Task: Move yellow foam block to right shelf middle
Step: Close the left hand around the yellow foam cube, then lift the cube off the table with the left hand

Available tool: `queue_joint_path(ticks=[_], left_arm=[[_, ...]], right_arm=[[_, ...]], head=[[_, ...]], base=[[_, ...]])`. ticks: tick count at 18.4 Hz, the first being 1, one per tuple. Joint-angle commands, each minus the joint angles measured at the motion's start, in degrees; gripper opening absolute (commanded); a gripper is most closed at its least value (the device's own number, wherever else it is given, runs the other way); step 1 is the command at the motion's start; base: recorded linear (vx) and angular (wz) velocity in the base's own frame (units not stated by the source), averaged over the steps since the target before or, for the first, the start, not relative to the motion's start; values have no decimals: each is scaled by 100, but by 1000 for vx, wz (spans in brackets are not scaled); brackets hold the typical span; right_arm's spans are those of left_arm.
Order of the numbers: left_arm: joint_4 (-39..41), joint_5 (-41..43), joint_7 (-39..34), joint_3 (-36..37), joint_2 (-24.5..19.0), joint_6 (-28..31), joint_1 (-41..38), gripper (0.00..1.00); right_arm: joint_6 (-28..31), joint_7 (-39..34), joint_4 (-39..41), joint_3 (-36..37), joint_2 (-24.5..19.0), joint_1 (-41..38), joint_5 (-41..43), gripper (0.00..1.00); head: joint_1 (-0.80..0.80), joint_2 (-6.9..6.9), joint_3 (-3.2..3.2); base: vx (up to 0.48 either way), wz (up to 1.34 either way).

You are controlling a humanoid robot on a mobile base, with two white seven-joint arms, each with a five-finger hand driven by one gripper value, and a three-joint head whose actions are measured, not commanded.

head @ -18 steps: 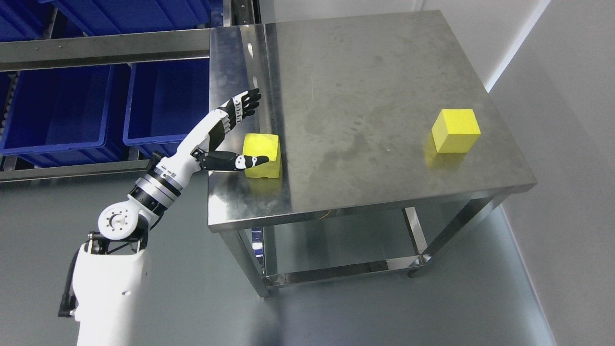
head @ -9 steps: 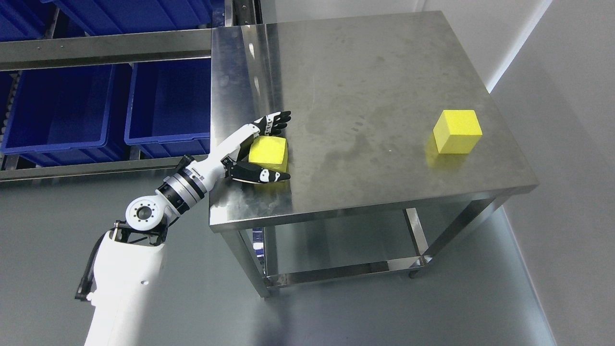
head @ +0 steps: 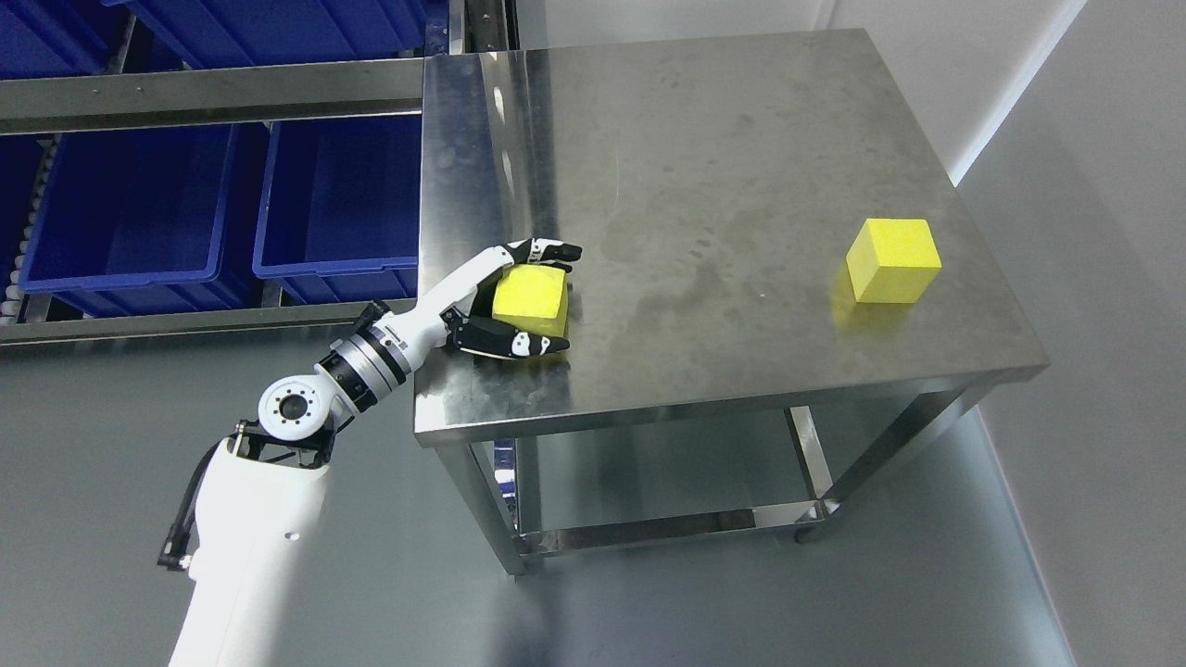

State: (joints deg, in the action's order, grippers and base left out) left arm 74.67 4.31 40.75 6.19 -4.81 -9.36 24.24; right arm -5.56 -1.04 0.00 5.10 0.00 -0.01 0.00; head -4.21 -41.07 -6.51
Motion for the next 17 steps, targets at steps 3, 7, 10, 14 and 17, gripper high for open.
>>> queue_joint_path(ticks=[3, 7, 10, 14, 17], left_arm=[[-208, -831, -180, -927, 381, -619, 378, 31], [319, -1941, -1890, -1401, 381, -707, 713, 31], [680, -1961, -2816, -1419, 381, -971, 503, 31], [680, -1961, -2950, -1682, 381, -1208, 117, 33], [680, -1969, -2967, -1876, 381, -1235, -7, 35]], right_arm=[[3, -2, 100, 0, 100, 9, 0, 100], [3, -2, 100, 0, 100, 9, 0, 100], [3, -2, 100, 0, 100, 9, 0, 100], [3, -2, 100, 0, 100, 9, 0, 100], [3, -2, 100, 0, 100, 9, 0, 100]], head=[[0, 0, 0], [0, 0, 0], [0, 0, 0], [0, 0, 0], [0, 0, 0]], base=[[0, 0], [0, -21], [2, -9], [0, 0], [-1, 14]])
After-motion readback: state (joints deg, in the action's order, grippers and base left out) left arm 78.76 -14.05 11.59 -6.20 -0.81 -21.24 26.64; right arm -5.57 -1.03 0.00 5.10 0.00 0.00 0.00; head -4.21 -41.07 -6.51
